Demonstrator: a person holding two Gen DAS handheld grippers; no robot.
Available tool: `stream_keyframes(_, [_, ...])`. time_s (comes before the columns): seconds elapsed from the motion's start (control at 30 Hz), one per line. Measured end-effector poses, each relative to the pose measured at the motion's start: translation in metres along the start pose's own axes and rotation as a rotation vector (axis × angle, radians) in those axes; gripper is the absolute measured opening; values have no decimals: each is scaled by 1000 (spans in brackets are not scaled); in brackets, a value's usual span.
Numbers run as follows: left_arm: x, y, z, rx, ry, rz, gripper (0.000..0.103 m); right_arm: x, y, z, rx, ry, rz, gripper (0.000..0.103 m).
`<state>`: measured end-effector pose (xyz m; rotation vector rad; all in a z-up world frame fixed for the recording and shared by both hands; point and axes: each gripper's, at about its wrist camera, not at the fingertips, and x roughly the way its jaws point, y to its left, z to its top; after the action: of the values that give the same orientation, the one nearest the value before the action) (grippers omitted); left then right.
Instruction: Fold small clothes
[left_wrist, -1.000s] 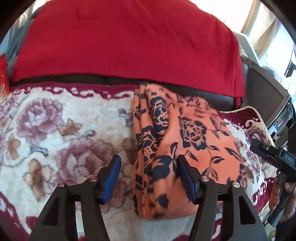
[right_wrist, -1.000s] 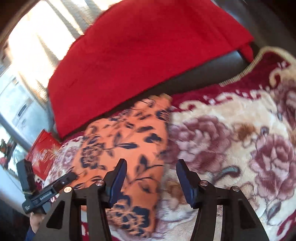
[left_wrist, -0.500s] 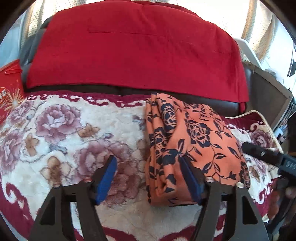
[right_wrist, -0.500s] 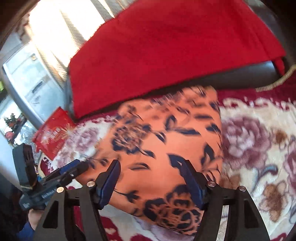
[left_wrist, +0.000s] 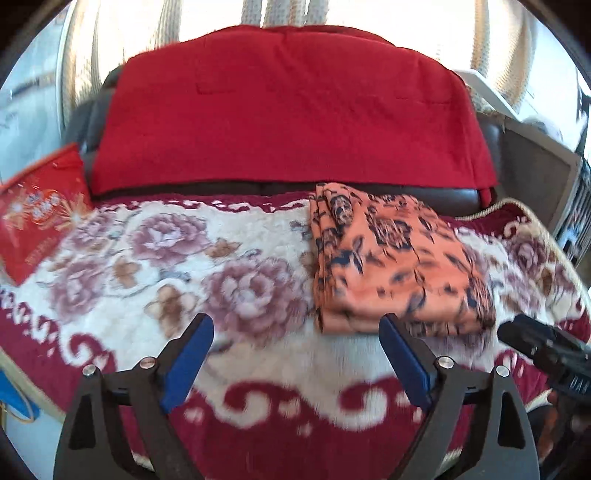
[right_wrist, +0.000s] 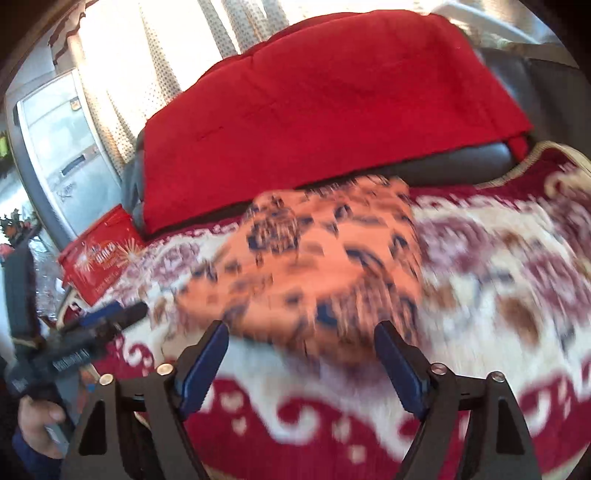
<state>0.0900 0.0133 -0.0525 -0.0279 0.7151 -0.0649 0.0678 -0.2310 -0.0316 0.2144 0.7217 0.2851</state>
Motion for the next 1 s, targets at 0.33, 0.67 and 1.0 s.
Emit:
stream_keyframes(0.33, [-24,-11,-61,65,76,77,92,-33,-9,-71,36,69,-63,85])
stream_keyframes(0.67, [-59,-27,-21,3,14,-4,99,-50,16,-36,-74,35,-131,92])
stream_keyframes(1.0, [-62,-39,16,-5,-30,22,103,-63,31,9,-146,-8,-221,92])
